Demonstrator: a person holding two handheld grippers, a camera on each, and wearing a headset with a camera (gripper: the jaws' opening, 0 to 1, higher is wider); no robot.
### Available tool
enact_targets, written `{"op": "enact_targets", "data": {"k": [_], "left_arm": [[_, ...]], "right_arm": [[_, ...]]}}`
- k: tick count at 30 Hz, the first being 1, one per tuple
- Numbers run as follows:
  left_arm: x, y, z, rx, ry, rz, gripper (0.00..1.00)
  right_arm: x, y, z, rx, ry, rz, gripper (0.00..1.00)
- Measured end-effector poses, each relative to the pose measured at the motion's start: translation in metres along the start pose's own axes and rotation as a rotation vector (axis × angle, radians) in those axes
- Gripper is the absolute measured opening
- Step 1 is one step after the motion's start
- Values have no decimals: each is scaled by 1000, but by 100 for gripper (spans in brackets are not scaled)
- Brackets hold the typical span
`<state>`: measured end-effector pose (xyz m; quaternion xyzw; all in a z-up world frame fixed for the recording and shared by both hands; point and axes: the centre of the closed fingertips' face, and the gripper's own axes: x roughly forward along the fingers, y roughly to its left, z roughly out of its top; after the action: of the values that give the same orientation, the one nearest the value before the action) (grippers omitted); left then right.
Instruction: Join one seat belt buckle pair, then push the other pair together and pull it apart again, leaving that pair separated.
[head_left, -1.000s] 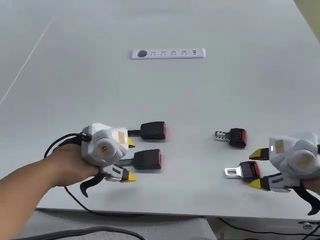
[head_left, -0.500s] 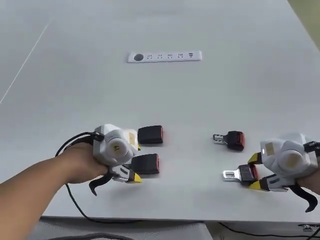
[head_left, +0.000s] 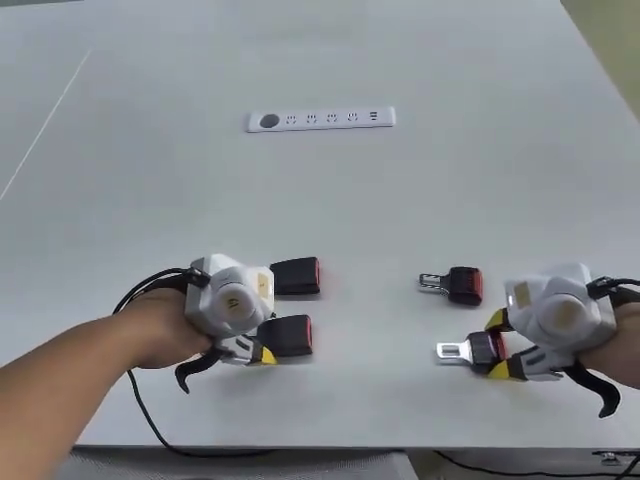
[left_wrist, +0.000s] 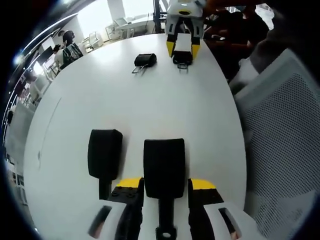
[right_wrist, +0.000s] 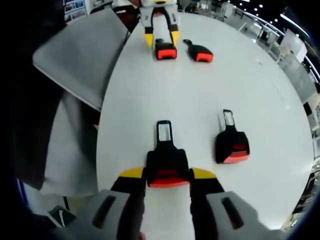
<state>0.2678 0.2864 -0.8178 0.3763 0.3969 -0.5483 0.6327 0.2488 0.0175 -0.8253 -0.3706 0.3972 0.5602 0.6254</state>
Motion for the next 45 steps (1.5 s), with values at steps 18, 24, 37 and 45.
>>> {"op": "enact_targets", "data": {"k": [18, 24, 37, 45], "left_arm": [[3, 2, -2, 65, 21, 19, 31], [5, 2, -5, 69, 35, 22, 31], [6, 1, -6, 61, 39, 12, 31], [7, 0, -5, 68, 48, 13, 31]], "right_arm": [[1, -1, 0, -1, 11, -17, 34], [3, -3, 1, 5, 12, -24, 33], [6, -3, 11, 20, 0, -40, 33], [13, 1, 26, 29, -24, -44, 33]]}}
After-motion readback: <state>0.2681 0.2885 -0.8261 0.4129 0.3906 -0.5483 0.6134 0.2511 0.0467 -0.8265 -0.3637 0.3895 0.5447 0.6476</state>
